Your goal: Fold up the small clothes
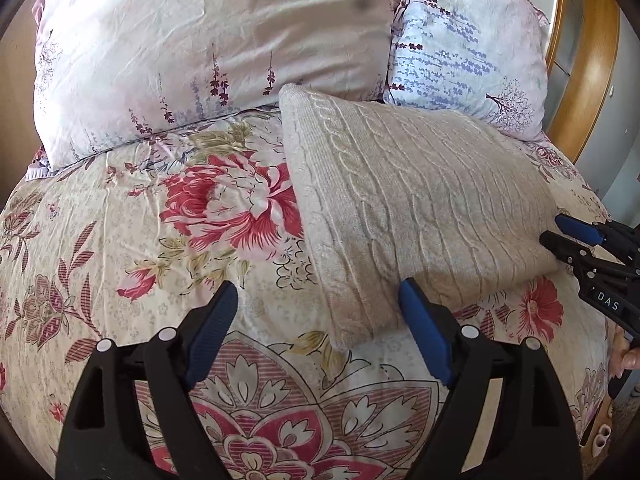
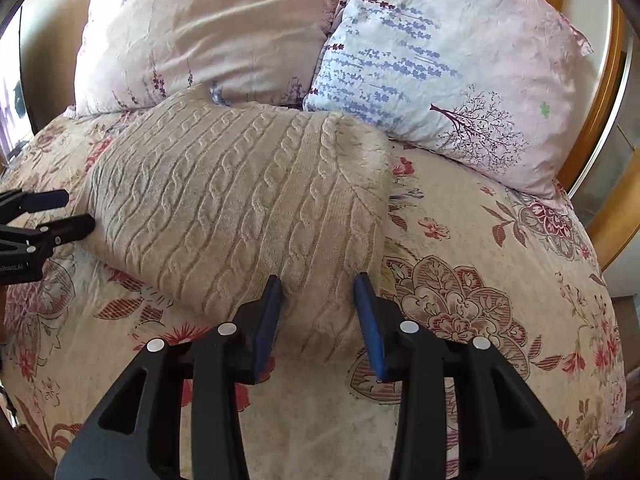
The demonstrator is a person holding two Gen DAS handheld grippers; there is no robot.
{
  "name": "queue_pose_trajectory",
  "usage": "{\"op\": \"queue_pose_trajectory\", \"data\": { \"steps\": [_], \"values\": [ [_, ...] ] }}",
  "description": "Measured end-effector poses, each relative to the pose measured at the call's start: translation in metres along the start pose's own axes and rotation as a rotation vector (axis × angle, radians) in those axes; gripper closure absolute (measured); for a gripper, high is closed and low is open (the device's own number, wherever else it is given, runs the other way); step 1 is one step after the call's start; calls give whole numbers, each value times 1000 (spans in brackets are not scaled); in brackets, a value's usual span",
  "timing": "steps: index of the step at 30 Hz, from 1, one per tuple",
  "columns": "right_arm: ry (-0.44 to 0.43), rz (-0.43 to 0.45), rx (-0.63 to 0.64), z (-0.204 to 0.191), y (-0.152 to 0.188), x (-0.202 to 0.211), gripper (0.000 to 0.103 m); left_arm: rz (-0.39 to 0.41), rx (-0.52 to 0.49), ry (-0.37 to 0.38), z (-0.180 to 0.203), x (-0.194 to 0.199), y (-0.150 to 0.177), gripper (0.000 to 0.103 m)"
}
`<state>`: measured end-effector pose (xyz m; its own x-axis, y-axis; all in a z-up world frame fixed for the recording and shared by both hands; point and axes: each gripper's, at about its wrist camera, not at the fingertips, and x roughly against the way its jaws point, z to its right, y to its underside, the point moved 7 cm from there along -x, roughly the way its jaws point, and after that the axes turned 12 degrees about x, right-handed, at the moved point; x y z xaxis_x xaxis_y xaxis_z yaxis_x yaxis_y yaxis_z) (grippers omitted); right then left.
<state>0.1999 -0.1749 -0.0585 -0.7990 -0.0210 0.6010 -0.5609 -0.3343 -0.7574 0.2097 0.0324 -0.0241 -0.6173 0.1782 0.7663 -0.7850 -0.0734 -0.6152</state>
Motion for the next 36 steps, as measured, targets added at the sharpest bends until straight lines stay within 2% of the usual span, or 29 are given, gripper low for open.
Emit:
{"op": "queue_pose_trajectory", "data": {
  "steps": [2,3,5,7,12,16,23,28,36],
  "values": [
    [-8,40,-57,7,0,12,42,-2,1,20,3,7,4,15],
    [-2,61,-76,11,1,18,29,-1,-2,23,3,10,6,13],
    [2,100,-102,17,3,29,24,7,-10,18,5,14,10,9],
    [-3,105,-125,22,7,35,15,9,-10,20,9,18,15,7],
    [-39,89,-168,21,18,38,8,-14,29,49,18,20,26,5],
    [-22,33,-170,11,27,31,1,-16,39,11,19,18,31,3],
    [-26,-32,-157,-5,33,19,1,-42,57,-40,16,12,38,2],
    [-29,-43,-132,-16,33,14,1,-50,66,-64,14,10,40,2],
    [-37,-101,-108,-27,38,2,1,-45,26,-141,20,6,44,2]
  ]
}}
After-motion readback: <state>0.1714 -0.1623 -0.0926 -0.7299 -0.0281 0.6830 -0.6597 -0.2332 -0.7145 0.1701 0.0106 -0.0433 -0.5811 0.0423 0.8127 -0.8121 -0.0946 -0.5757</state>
